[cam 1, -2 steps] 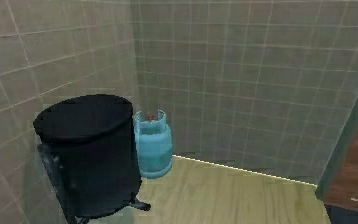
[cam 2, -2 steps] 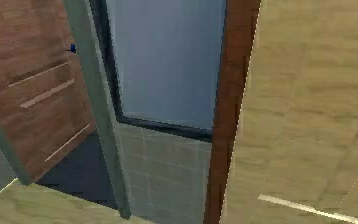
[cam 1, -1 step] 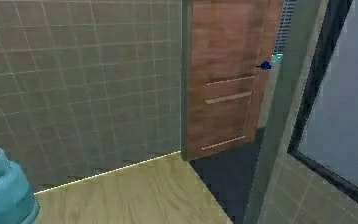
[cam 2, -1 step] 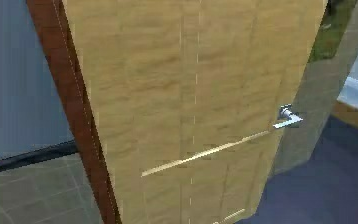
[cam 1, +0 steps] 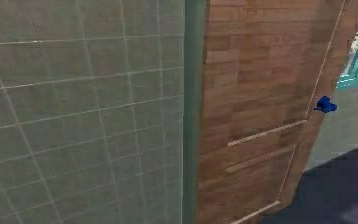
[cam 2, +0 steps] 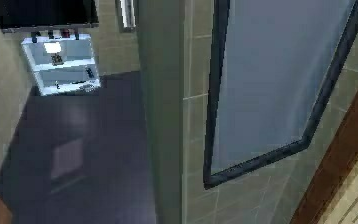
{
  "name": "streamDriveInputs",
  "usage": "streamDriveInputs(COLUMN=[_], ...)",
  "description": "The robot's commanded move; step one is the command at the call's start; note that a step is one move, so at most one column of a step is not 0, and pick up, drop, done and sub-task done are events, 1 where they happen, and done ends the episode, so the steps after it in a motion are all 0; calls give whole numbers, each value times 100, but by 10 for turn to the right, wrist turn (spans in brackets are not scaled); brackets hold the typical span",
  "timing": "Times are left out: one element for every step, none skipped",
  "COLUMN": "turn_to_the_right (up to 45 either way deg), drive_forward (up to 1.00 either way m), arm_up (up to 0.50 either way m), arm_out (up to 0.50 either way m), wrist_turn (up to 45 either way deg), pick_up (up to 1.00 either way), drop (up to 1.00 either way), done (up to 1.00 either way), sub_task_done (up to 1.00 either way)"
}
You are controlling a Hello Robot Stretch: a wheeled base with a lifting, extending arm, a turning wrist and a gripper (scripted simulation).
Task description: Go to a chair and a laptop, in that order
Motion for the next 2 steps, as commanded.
streamDriveInputs(turn_to_the_right=[330, 0], drive_forward=[0, 75], arm_up=[0, 0], arm_out=[0, 0], wrist_turn=[0, 0], pick_up=[0, 0], drop=[0, 0], done=[0, 0], sub_task_done=[0, 0])
